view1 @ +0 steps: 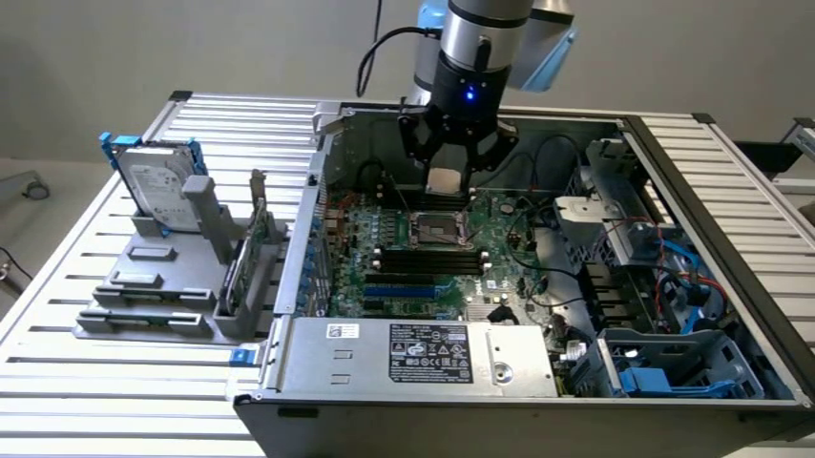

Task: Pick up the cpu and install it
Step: 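Place the cpu into insertion slot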

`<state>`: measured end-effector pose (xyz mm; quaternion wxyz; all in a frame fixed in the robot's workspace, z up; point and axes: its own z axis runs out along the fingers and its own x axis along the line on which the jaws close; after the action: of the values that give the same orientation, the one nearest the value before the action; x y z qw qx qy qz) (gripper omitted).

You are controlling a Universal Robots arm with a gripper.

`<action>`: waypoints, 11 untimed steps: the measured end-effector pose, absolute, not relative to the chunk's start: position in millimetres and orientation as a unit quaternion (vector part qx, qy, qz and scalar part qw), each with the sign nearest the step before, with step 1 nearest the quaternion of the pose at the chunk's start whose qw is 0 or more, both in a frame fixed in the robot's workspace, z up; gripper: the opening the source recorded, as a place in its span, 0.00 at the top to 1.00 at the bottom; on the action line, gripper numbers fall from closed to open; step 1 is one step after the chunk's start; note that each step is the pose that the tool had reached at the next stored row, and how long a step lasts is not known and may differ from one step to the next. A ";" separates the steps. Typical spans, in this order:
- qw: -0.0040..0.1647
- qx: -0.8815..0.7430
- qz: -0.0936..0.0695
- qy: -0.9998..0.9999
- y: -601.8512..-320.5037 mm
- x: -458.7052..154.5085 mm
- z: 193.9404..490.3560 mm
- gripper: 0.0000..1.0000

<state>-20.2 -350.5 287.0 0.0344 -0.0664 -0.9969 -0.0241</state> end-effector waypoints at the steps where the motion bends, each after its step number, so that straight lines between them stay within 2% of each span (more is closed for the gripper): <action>1: 0.034 -0.075 -0.025 -0.996 -350.5 -20.2 287.0 0.45; 11: 0.032 -0.172 -0.028 -0.984 -350.5 -20.3 286.0 0.45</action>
<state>-20.3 -350.5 286.0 0.0316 -0.1721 -0.9842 -0.0280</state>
